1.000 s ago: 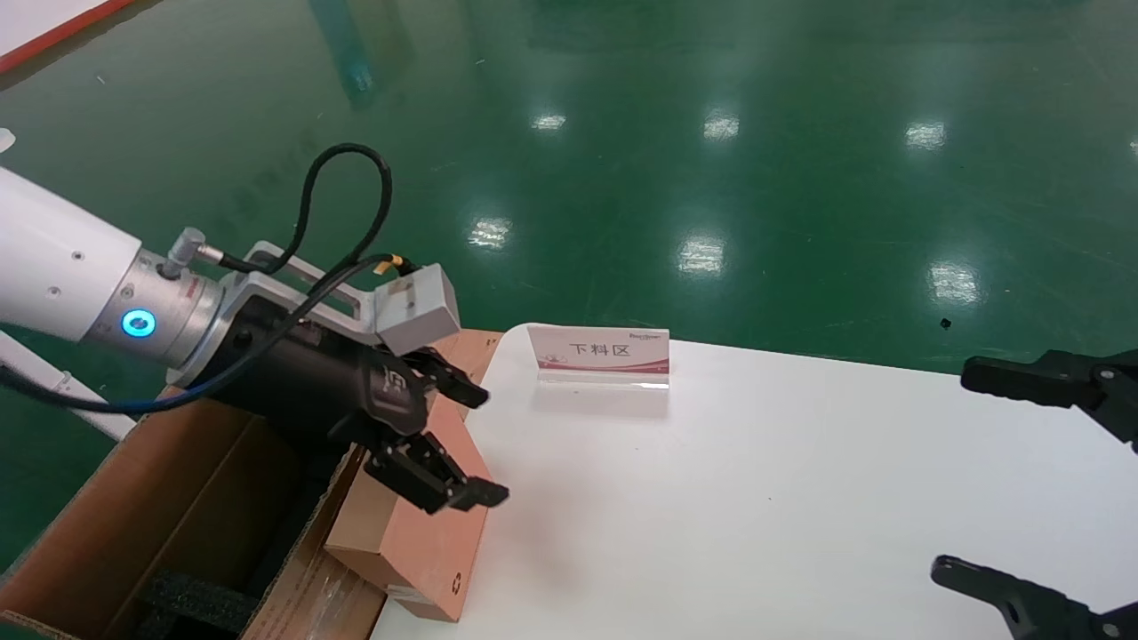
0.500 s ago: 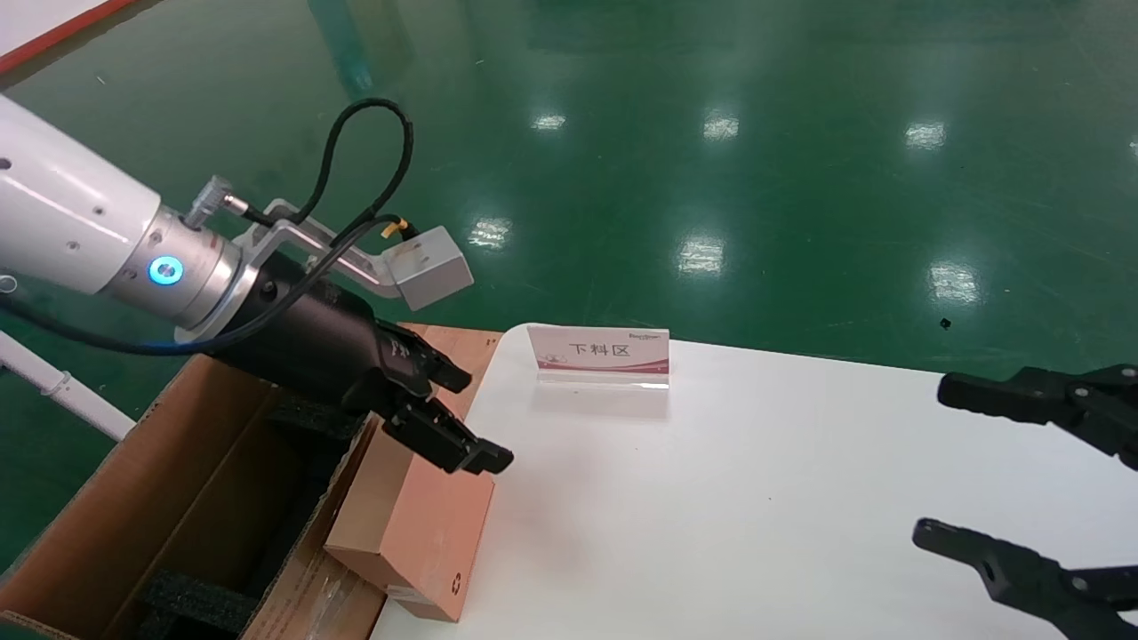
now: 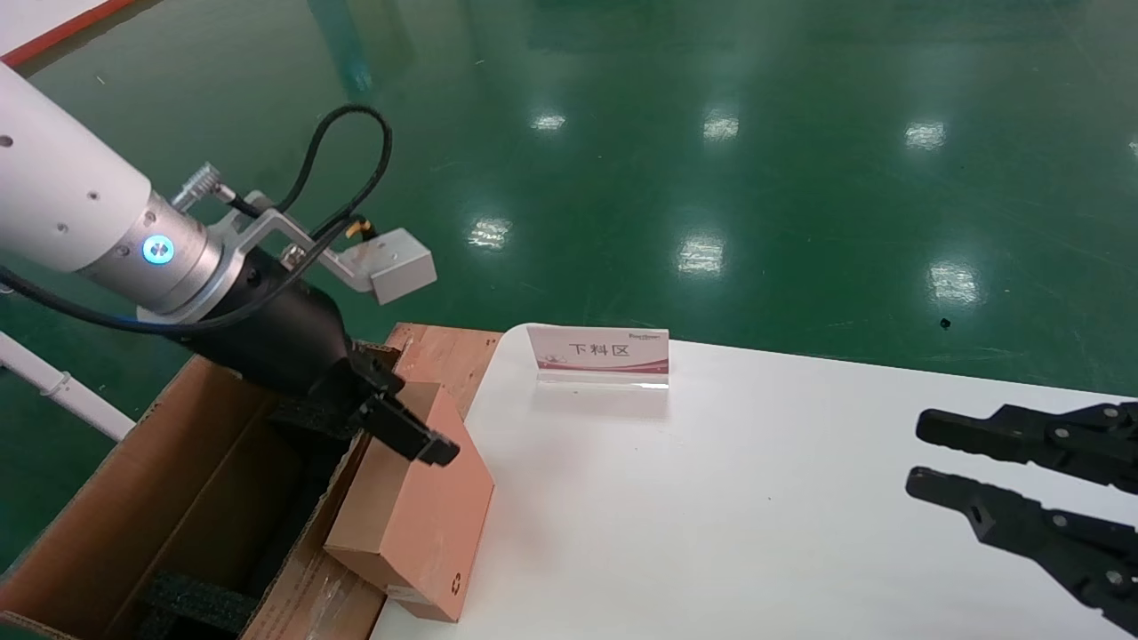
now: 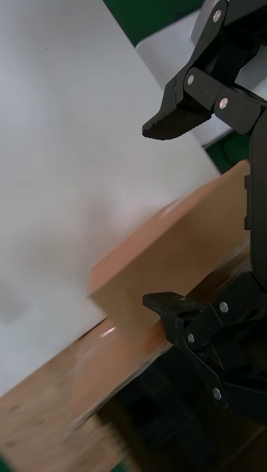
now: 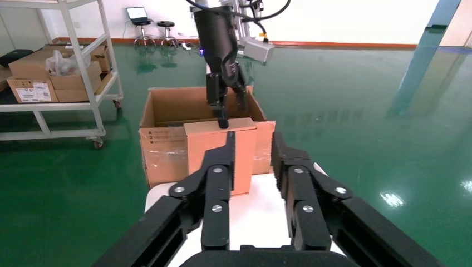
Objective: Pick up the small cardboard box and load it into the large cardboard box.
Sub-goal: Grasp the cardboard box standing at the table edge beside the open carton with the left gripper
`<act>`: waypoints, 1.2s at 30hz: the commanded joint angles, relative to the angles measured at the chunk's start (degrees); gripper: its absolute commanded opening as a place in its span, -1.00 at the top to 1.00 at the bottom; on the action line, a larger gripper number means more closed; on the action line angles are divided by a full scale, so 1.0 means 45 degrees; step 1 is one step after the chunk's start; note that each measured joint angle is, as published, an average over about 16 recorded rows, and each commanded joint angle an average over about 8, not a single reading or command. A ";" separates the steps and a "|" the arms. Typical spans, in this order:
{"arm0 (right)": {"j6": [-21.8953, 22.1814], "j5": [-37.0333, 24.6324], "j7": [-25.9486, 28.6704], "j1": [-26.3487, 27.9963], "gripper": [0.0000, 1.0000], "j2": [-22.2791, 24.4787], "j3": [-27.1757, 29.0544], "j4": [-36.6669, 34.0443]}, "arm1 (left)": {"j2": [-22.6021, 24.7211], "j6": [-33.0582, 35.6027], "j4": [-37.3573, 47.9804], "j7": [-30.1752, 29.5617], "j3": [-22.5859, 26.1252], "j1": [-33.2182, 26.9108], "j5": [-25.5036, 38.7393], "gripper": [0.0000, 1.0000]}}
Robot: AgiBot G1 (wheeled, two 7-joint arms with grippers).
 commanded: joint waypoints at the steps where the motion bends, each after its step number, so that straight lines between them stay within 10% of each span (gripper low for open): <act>1: 0.0001 0.0001 -0.0001 0.0000 1.00 0.0001 -0.0002 0.0000 | -0.0047 -0.0032 -0.0008 -0.0405 0.0449 -0.0227 -0.0135 -1.00; 11: 0.0004 0.0007 -0.0005 0.0002 0.94 0.0004 -0.0010 0.0000 | 0.0260 -0.0104 -0.0011 -0.0935 0.2359 -0.1002 -0.0638 -1.00; 19: 0.0007 0.0012 -0.0008 0.0004 -1.00 0.0007 -0.0017 0.0000 | 0.0452 -0.0169 0.0030 -0.0990 0.3607 -0.1111 -0.1324 -1.00; 36: 0.0014 0.0021 -0.0016 0.0007 -1.00 0.0013 -0.0031 0.0000 | 0.0945 -0.0252 0.0023 -0.1316 0.5442 -0.2375 -0.1521 -1.00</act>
